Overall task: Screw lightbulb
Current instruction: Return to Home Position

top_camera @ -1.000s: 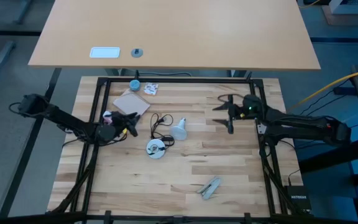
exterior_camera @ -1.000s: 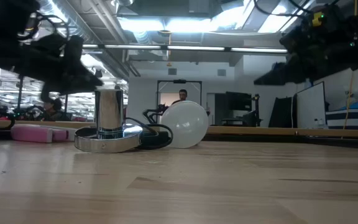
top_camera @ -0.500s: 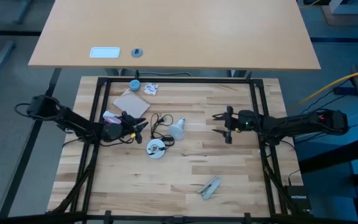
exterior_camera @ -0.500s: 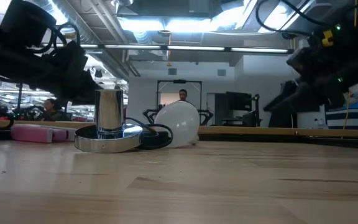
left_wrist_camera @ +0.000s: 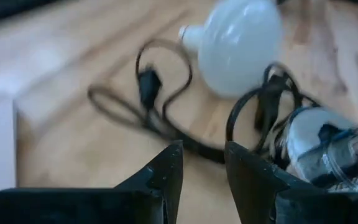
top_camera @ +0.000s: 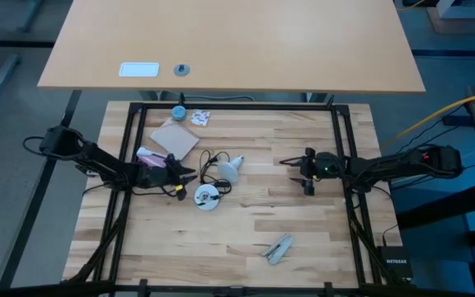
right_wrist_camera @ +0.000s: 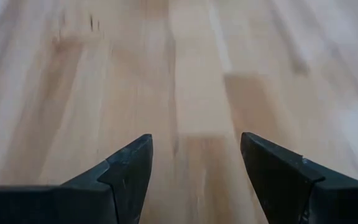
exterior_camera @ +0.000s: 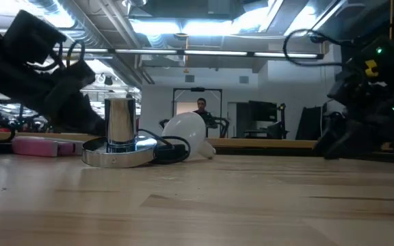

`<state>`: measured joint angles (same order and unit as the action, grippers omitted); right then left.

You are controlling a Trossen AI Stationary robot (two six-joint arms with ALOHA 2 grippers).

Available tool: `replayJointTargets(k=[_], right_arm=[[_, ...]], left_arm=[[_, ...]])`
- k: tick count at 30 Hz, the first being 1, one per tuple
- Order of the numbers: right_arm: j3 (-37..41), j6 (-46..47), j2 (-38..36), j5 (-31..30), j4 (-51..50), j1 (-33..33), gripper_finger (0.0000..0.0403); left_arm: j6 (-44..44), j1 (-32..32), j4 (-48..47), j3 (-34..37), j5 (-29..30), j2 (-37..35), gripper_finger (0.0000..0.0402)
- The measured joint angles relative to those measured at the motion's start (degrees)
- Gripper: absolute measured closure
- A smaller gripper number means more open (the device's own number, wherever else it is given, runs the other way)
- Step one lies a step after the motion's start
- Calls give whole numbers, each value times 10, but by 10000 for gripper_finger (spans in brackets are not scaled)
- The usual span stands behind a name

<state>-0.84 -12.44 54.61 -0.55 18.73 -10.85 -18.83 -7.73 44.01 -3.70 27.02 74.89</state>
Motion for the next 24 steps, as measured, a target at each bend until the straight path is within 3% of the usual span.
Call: replayJointTargets(k=[5, 8, 18, 24], right_arm=[[0, 0, -1, 0, -49, 0, 152], [0, -1, -1, 0, -52, 0, 152], [-1, -2, -4, 1, -52, 0, 152], [-1, -4, -93, 1, -69, 0, 152]], left_arm=[[-98, 0, -67, 0, -3, 0, 290], [-109, 0, -99, -1, 1, -2, 290], [16, 0, -123, 1, -4, 0, 290], [22, 0, -122, 6, -3, -30, 290]])
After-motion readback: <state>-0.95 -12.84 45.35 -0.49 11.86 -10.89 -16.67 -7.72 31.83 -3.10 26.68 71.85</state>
